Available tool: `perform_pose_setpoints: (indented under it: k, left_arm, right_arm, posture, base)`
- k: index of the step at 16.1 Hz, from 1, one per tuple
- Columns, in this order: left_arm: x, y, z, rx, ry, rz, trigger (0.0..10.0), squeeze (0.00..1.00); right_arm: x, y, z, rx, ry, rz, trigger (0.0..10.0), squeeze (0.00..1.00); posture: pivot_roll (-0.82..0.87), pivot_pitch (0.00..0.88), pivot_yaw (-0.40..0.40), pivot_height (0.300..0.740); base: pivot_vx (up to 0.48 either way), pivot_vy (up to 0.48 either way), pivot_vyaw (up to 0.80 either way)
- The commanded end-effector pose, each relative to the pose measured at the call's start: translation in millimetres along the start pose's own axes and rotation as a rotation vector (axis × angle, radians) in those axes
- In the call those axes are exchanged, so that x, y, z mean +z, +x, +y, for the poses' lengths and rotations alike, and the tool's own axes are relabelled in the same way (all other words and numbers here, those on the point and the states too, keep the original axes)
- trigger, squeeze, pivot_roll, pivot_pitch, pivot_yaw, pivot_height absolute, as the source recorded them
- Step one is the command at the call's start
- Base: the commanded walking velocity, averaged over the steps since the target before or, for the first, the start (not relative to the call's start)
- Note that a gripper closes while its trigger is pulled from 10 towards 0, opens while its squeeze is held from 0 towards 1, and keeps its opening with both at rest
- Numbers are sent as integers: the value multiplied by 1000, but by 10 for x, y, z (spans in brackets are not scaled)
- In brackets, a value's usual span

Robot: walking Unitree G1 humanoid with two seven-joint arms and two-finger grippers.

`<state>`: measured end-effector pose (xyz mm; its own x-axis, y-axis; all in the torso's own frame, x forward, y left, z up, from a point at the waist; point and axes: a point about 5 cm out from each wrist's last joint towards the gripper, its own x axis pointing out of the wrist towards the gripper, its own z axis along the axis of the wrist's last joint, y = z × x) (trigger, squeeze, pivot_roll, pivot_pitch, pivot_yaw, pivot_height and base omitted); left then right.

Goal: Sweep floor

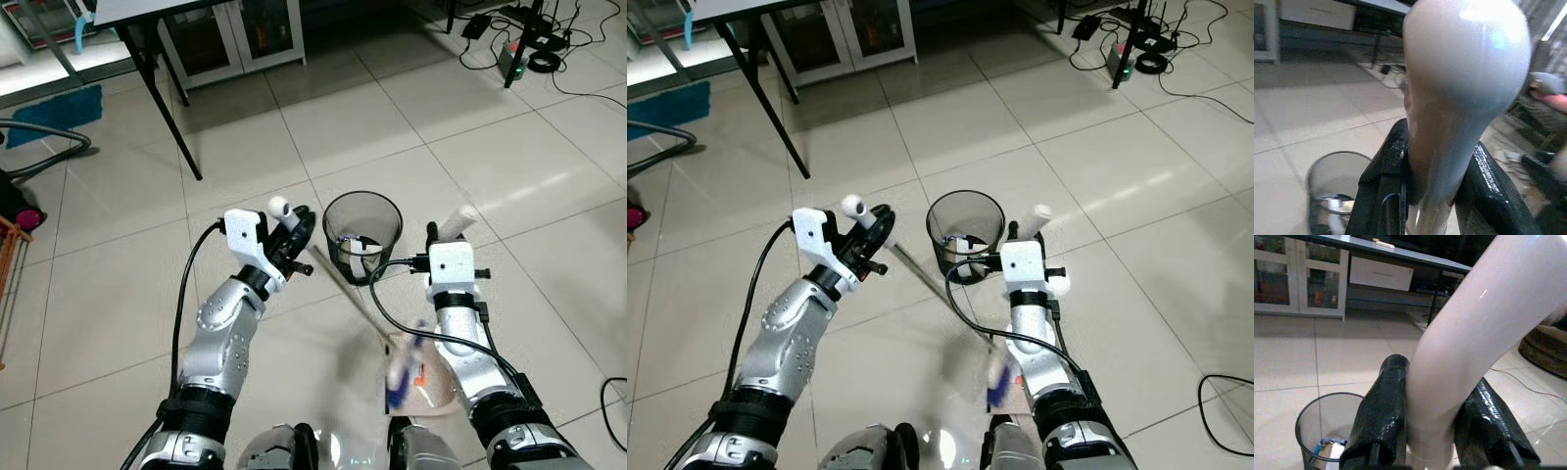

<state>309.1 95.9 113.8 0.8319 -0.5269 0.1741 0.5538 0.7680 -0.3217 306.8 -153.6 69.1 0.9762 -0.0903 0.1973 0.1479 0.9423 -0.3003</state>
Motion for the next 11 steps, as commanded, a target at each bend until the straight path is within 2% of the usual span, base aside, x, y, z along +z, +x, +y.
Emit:
perform_pose_setpoints:
  k: [1, 5, 8, 10, 11]
  left_arm:
    - [-11, -18, -60, -53, -48, 7, 10000, 0]
    - [167, -72, -98, -152, 10, 14, 10000, 0]
    - [414, -105, -62, -183, 106, -27, 10000, 0]
    - [515, -196, 51, -180, 273, 2, 10000, 0]
    - [528, -226, 81, -179, 313, 9, 10000, 0]
  right_arm:
    - [-5, -1, 27, -3, 20, 8, 10000, 0]
    - [-13, 26, 10, -1, 22, 11, 10000, 0]
    - [-41, 19, -28, -1, 19, 17, 10000, 0]
    - [-57, 10, -80, -17, 21, 17, 10000, 0]
    - [-56, 12, -101, -25, 25, 14, 10000, 0]
  posture:
    - [75, 187, 137, 740]
    - [73, 167, 128, 740]
    - [76, 160, 127, 740]
    - [77, 157, 132, 740]
    - [77, 161, 133, 740]
  base:
    - [0, 0, 0]
    - [0, 0, 0]
    - [0, 0, 0]
    - [0, 0, 0]
    - [0, 0, 0]
